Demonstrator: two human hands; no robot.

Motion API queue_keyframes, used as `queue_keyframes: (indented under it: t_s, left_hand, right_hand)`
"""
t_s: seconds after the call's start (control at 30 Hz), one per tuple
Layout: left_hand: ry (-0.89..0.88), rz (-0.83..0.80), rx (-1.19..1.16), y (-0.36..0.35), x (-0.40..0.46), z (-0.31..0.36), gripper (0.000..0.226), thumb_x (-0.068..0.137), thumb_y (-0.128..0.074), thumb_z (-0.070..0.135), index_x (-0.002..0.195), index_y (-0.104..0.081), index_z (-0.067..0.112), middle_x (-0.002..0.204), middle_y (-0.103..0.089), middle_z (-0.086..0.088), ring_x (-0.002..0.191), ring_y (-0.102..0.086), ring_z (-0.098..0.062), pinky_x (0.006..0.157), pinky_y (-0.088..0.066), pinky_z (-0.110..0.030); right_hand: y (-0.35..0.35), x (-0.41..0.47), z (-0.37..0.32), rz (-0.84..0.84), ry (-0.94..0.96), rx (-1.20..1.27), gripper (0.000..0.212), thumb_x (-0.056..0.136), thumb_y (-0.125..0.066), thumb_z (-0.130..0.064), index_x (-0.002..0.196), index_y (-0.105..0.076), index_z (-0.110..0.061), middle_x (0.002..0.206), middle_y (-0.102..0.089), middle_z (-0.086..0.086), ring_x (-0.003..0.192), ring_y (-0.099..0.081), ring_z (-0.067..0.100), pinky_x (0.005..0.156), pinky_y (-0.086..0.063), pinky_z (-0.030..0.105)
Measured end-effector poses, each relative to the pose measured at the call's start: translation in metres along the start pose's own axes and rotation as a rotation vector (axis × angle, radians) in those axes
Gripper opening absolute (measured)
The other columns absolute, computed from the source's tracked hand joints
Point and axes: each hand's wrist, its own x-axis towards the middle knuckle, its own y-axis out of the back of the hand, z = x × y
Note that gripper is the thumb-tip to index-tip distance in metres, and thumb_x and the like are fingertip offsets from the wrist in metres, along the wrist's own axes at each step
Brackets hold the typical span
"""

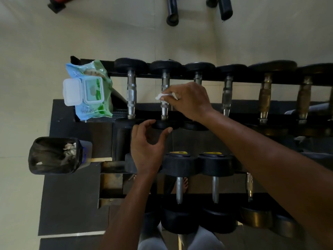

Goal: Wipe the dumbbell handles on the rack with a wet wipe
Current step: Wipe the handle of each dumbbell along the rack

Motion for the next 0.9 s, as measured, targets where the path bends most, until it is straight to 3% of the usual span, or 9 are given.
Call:
queue_keyframes:
  t_s: [0.2, 0.37, 0.53, 0.6, 0.77, 0.9]
  left_hand:
    - [0.010, -0.009, 0.003, 0.001, -0.001, -0.001, 0.049, 0.083, -0.091, 0.051, 0.121, -0.068, 0.031, 0.110, -0.057, 0.016, 0.098, -0.062, -0.007, 0.078, -0.056, -0.029]
    - [0.030, -0.002, -0.032, 0.001, -0.003, 0.001, 0.048, 0.083, -0.091, 0.051, 0.121, -0.069, 0.031, 0.111, -0.058, 0.014, 0.098, -0.062, -0.007, 0.079, -0.056, -0.029]
    - [0.028, -0.011, 0.003, 0.004, -0.003, 0.005, 0.047, 0.085, -0.089, 0.054, 0.121, -0.069, 0.032, 0.111, -0.056, 0.016, 0.097, -0.060, -0.002, 0.072, -0.044, -0.009]
    - [0.030, -0.017, 0.011, 0.005, -0.001, 0.005, 0.047, 0.085, -0.089, 0.055, 0.121, -0.069, 0.033, 0.111, -0.056, 0.017, 0.097, -0.059, 0.000, 0.071, -0.043, -0.007]
    - [0.028, -0.006, -0.004, 0.003, -0.002, 0.005, 0.048, 0.084, -0.090, 0.054, 0.121, -0.069, 0.032, 0.110, -0.057, 0.016, 0.094, -0.061, -0.004, 0.070, -0.044, -0.009]
    - [0.024, 0.006, -0.002, 0.001, -0.004, 0.004, 0.047, 0.085, -0.090, 0.052, 0.121, -0.069, 0.031, 0.110, -0.058, 0.014, 0.093, -0.061, -0.006, 0.071, -0.045, -0.011]
  right_hand:
    - [0.005, 0.034, 0.003, 0.196, -0.106, -0.097, 0.029, 0.105, -0.060, -0.049, 0.113, -0.078, -0.028, 0.079, -0.074, -0.011, 0.066, -0.064, 0.004, 0.069, -0.057, 0.030]
    - [0.005, 0.034, -0.007, 0.127, -0.059, -0.139, 0.029, 0.106, -0.058, -0.047, 0.111, -0.079, -0.027, 0.082, -0.076, -0.006, 0.072, -0.071, 0.014, 0.072, -0.059, 0.037]
    - [-0.003, 0.060, -0.032, -0.038, -0.121, -0.326, 0.027, 0.107, -0.055, -0.043, 0.107, -0.078, -0.028, 0.088, -0.074, 0.001, 0.083, -0.071, 0.024, 0.073, -0.049, 0.035]
    - [-0.005, 0.062, -0.034, -0.029, -0.149, -0.346, 0.029, 0.106, -0.055, -0.042, 0.109, -0.079, -0.027, 0.090, -0.075, 0.002, 0.085, -0.072, 0.026, 0.076, -0.054, 0.037]
    - [-0.012, 0.028, -0.017, 0.198, -0.159, -0.142, 0.025, 0.108, -0.056, -0.041, 0.109, -0.077, -0.026, 0.081, -0.073, -0.006, 0.071, -0.069, 0.013, 0.067, -0.058, 0.036]
    - [-0.026, 0.015, -0.011, 0.308, -0.288, 0.078, 0.017, 0.104, -0.066, -0.035, 0.108, -0.075, -0.021, 0.100, -0.067, -0.006, 0.083, -0.057, 0.000, 0.073, -0.048, 0.019]
